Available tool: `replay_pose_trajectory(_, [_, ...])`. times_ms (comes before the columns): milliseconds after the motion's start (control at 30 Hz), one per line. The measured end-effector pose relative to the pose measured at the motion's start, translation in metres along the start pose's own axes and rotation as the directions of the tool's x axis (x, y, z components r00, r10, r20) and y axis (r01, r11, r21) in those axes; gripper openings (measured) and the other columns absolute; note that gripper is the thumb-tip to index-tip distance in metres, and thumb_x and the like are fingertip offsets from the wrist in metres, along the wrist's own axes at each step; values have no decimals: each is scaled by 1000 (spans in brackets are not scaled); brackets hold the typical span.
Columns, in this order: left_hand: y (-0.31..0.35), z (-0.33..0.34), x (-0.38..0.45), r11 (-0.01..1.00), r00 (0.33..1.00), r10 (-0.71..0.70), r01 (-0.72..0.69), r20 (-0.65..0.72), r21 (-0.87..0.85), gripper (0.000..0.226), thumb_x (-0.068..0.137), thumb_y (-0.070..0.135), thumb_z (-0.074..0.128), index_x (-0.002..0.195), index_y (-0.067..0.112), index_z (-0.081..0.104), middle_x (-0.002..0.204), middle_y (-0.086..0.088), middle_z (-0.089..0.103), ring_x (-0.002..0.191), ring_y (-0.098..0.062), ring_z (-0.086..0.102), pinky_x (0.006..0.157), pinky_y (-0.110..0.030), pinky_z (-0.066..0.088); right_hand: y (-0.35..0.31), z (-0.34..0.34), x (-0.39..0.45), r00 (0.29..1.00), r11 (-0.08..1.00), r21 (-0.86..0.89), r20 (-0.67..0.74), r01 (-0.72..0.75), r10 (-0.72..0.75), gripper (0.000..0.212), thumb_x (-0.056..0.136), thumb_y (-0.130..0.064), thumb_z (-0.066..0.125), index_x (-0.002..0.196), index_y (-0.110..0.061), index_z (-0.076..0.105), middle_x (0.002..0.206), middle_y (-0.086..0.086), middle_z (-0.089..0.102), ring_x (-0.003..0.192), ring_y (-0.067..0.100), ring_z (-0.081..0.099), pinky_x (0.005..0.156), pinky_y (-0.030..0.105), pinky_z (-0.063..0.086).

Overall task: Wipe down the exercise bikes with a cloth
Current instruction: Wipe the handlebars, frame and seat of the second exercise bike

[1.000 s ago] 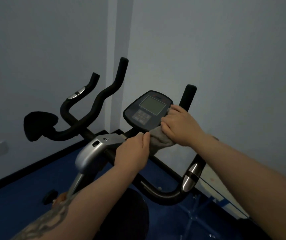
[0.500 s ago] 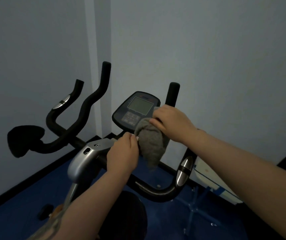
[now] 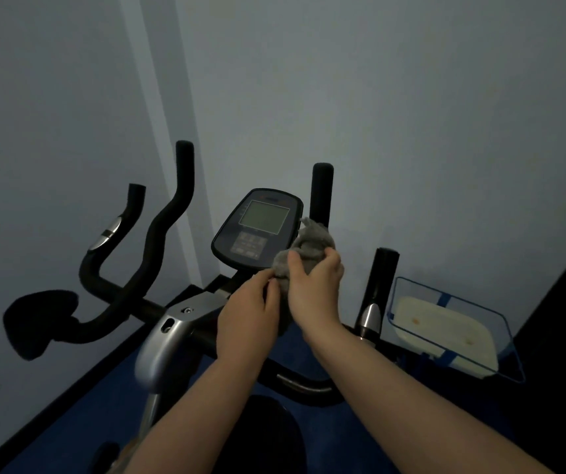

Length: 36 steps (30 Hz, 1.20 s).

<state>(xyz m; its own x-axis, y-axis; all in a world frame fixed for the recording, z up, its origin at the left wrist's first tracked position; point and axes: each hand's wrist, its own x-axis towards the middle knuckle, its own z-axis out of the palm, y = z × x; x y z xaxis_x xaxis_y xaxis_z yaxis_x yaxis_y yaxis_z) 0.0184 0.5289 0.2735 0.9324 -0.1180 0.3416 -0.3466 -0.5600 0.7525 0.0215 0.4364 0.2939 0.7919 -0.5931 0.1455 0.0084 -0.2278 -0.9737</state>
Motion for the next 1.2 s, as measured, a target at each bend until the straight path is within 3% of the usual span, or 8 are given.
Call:
replay_pose_trajectory(267, [-4,0,0,995,993,-84,80,-78,-57,29,100,30,39,116,35,62,94,19,65,82,4,56,66,-26,46,-11,4,52,983,972,-153,-14,180,-185,74,101,-28,45,154,-17,-5,161,3,13,144,20,24,114,36,31])
replay_pose_trajectory(367, [-4,3,0,998,996,-64,65,-56,6,27,100,32,38,112,36,61,90,21,61,79,10,52,63,-21,41,-4,9,55,973,975,-42,-74,218,-221,67,101,-29,45,155,-21,5,158,1,22,140,16,32,108,25,31])
replay_pose_trajectory(533, [-3,3,0,997,997,-53,56,-63,48,24,100,32,36,97,33,60,81,14,61,73,1,54,64,-25,45,1,15,62,992,998,55,-129,19,-11,43,98,-43,47,126,-11,44,121,8,58,109,24,58,94,37,47])
replay_pose_trajectory(800, [-3,3,0,997,994,-67,69,-88,23,26,100,34,35,92,31,59,74,11,60,67,-2,53,57,-28,40,-23,4,90,896,912,-12,-181,409,-404,53,101,-32,45,149,-18,27,147,2,34,114,-6,35,78,-11,25])
replay_pose_trajectory(900, [-2,4,1,997,994,-72,75,-82,28,26,100,34,34,91,31,59,75,12,60,68,-2,54,59,-28,43,-15,7,88,897,904,-62,-112,423,-427,60,100,-34,47,151,-27,18,148,1,33,122,8,46,88,9,41])
replay_pose_trajectory(1000, [0,3,0,996,994,-72,76,-81,40,26,100,34,34,90,30,58,76,10,61,69,-4,55,61,-28,45,2,9,81,976,975,-77,-48,206,-210,48,99,-42,45,140,-23,29,128,6,53,104,23,61,84,36,52])
replay_pose_trajectory(1100, [-1,4,1,996,995,-60,66,-79,68,28,101,33,34,89,25,58,76,7,60,68,-6,54,61,-28,43,-21,4,98,949,952,-21,-76,307,-308,42,99,-39,46,131,-14,38,127,7,52,101,16,57,82,23,43])
replay_pose_trajectory(1200, [-1,4,1,995,995,-66,71,-72,70,29,101,32,34,86,23,57,74,6,59,67,-8,54,62,-29,43,-61,1,120,867,864,-151,-70,480,-494,40,99,-33,48,133,-14,41,128,6,49,101,11,51,81,18,37])
